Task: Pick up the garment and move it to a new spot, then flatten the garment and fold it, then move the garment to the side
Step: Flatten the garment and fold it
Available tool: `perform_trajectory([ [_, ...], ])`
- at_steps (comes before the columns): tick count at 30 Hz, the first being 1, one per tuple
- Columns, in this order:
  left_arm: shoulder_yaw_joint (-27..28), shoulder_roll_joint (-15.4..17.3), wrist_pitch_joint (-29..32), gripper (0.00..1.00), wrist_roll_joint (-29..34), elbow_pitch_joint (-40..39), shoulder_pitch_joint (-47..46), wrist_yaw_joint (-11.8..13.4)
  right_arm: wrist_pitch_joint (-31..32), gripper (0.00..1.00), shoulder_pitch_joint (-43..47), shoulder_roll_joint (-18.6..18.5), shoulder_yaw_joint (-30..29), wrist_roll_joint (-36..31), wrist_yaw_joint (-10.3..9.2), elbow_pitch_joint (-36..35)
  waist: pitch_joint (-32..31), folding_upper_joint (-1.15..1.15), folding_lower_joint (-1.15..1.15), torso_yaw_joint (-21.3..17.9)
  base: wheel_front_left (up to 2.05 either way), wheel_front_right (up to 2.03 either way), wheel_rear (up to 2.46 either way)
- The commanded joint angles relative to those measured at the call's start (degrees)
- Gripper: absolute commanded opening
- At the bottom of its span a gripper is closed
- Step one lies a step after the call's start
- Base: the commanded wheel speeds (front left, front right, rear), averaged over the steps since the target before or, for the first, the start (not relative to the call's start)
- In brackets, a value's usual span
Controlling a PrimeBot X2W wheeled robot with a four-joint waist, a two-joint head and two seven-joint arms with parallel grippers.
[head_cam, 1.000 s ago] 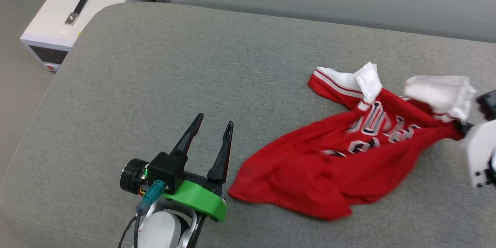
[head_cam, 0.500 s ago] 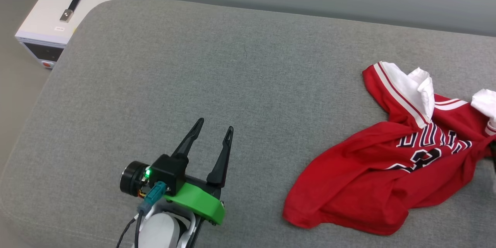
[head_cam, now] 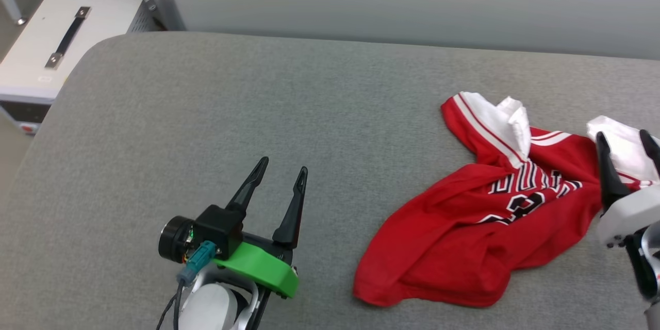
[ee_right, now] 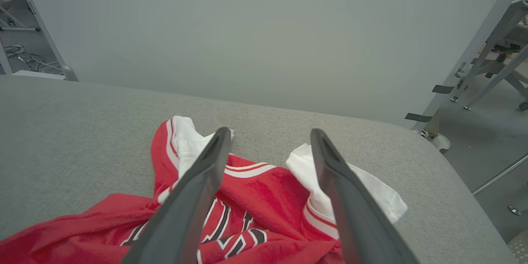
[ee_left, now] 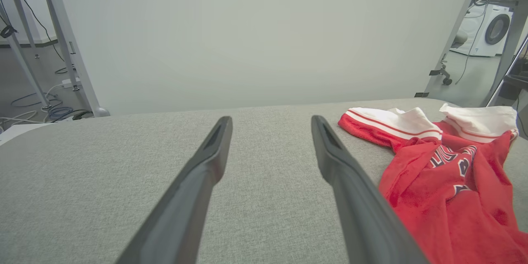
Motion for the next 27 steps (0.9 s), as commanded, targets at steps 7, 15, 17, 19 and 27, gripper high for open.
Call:
perform_trajectory([
  [7,-0.23,-0.67,-0.34,1.00,-2.33,-1.06,1.59,-0.17,-5.55,1.00,9.30,5.53,-0.85,-0.10,-0.08,-10.99,-2.53,0.00,0.00,-4.20,0.00,0.00,0.00],
  [15,-0.09,-1.28,-0.34,1.00,-3.37,-2.88,2.78,-0.17,-10.63,1.00,16.09,11.58,-2.28,-0.61,-0.08,-15.57,-2.78,0.00,0.00,-5.61,0.00,0.00,0.00],
  [17,-0.05,-1.43,-0.34,1.00,-3.36,-3.05,3.42,-0.17,-11.24,1.00,16.80,12.22,-1.88,-1.07,-0.08,-15.87,-2.60,0.00,0.00,-5.96,0.00,0.00,0.00],
  [19,-0.44,-1.47,-0.34,1.00,-3.28,-2.78,3.66,-0.17,-11.67,1.00,17.17,12.57,-1.47,-1.46,-0.08,-15.87,-2.46,0.00,0.00,-6.27,0.00,0.00,0.00],
  [27,-0.74,-0.90,-0.34,1.00,-3.80,-2.44,1.77,-0.17,-12.31,1.00,16.74,12.99,-1.11,-1.77,-0.08,-15.25,-0.98,0.00,0.00,-8.61,0.00,0.00,0.00],
])
